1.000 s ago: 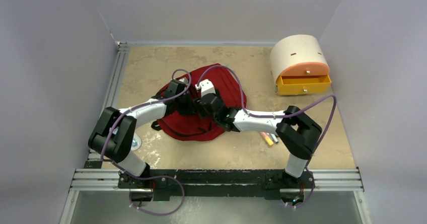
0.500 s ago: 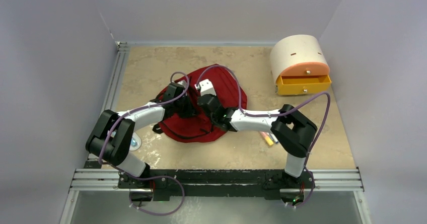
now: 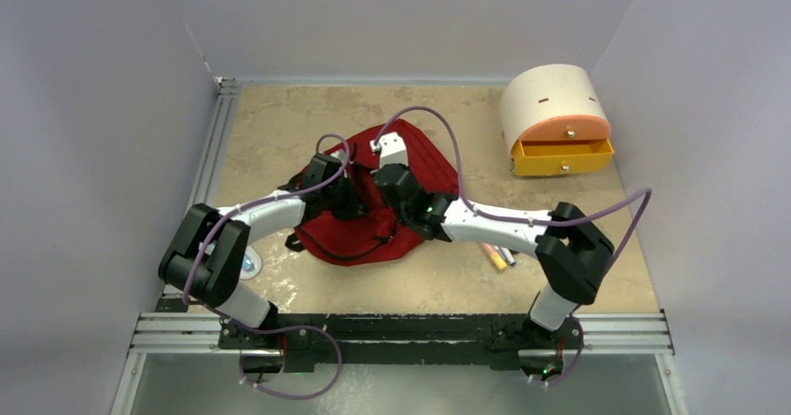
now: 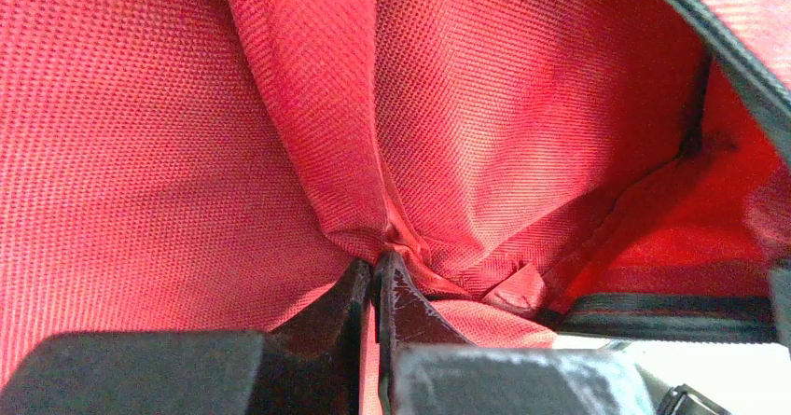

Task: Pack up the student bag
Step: Adjust the student bag at the center of the board.

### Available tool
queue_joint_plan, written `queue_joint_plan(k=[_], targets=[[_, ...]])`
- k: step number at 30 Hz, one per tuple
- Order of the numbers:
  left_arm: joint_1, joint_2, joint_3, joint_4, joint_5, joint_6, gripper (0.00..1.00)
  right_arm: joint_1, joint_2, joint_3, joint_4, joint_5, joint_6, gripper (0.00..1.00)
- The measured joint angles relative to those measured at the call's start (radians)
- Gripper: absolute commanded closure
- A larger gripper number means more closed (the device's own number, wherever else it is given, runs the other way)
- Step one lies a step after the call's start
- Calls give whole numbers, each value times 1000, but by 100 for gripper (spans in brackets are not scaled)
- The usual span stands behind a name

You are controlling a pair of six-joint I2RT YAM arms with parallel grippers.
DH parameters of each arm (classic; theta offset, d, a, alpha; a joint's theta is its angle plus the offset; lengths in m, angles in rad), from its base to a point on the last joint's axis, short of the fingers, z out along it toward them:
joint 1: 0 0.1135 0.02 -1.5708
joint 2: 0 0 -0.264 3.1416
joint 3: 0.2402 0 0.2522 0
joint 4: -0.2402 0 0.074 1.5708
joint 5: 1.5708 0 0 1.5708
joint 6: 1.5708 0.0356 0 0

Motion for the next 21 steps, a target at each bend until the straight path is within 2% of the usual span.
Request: queue_joint_plan(k=[9, 11, 13, 15, 21], targets=[[0, -2, 3, 12, 32, -18, 98, -35, -46, -5, 0, -41, 44, 100], [0, -2, 11, 4, 36, -18, 89, -42, -46, -9, 0, -58, 54, 100], [0, -2, 25, -10, 39, -18, 71, -48, -46, -12, 2, -73, 63, 97], [0, -7, 38, -27, 38, -17, 61, -51, -46, -14, 2, -84, 74, 96], [0, -97, 71, -108, -5, -17, 59, -53, -68, -34, 1, -109, 100, 94]])
